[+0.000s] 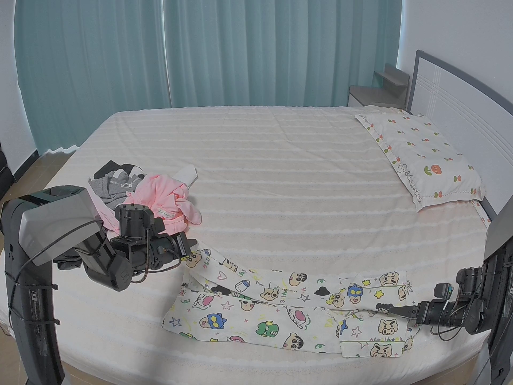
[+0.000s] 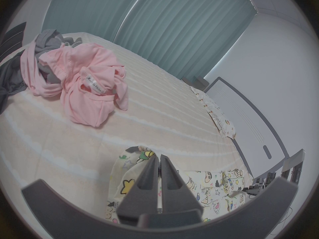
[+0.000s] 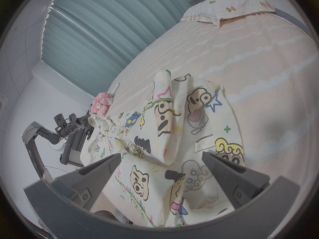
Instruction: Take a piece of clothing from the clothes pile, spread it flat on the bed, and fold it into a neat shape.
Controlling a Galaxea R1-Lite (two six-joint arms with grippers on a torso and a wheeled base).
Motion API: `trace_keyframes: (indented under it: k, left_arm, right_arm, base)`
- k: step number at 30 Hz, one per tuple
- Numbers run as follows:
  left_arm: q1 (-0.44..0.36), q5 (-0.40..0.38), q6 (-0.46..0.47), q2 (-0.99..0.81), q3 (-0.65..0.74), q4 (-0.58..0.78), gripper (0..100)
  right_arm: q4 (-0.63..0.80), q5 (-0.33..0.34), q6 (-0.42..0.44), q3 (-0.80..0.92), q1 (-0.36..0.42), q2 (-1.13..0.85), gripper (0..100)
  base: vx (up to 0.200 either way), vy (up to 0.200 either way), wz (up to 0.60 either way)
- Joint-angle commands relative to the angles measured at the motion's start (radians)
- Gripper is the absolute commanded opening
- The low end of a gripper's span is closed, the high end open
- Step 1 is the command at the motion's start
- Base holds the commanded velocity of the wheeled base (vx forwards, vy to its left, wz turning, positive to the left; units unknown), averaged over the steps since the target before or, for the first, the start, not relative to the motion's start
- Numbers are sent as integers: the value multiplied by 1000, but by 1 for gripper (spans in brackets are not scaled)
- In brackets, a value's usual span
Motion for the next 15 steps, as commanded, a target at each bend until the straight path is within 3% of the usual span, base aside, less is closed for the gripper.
trace_keyframes:
  k: [1, 15]
  left_arm:
    - [14, -1, 1, 2, 83, -60, 0]
    - [34, 0, 16, 100, 201, -209, 0]
  right_arm:
    - [-1, 0, 0, 0, 0, 1, 100]
    - [1, 0, 0, 0, 0, 1, 100]
  base:
    - [0, 0, 0]
    - [0, 0, 0]
